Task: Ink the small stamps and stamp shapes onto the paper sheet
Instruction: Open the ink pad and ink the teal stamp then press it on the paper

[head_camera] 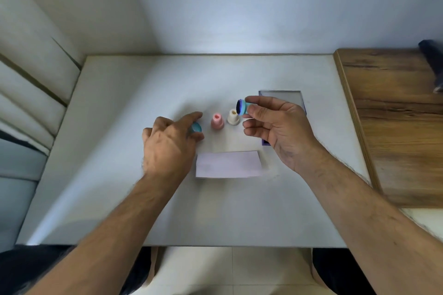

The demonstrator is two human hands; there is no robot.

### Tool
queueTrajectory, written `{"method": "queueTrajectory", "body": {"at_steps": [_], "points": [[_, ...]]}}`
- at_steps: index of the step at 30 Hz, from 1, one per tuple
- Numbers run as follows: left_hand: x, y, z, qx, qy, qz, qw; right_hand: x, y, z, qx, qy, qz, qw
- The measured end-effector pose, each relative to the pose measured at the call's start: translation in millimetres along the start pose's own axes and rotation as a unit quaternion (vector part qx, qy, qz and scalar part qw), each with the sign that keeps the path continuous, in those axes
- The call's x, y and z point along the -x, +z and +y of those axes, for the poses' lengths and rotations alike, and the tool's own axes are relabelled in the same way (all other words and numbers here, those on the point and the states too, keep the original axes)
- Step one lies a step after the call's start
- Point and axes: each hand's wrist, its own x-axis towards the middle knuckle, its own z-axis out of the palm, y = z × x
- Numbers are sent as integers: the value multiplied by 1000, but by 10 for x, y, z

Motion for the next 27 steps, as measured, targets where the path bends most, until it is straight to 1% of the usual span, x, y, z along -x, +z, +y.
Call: {"method": "queueTrajectory", "body": {"at_steps": [5, 8, 11, 13, 15, 18, 20, 22, 24, 27], "points": [[35, 18, 18, -48, 16, 25, 998, 5, 6, 0, 0, 4, 4, 1000], [31, -15, 32, -48, 19, 0, 999, 15, 12, -14, -1, 11, 0, 1000], [0, -81, 26, 1, 11, -33, 999, 36, 15, -17, -3, 18, -8, 1000], [-11, -120, 48, 36, -1, -10, 999, 58, 10, -18, -13, 25, -15, 999], [15, -164, 125, 81, 3, 50, 995, 96, -1, -32, -42, 38, -31, 998], [78, -228, 294, 148, 53, 106, 982, 163, -25, -58, -119, 63, -70, 988], [111, -239, 390, 167, 98, 130, 973, 206, -44, -70, -163, 75, -94, 979], [137, -236, 474, 167, 122, 138, 969, 242, -62, -80, -194, 81, -111, 971], [161, -225, 524, 176, 128, 137, 966, 270, -71, -88, -215, 83, -122, 965], [182, -196, 567, 195, 134, 132, 963, 309, -93, -107, -213, 80, -127, 965]]}}
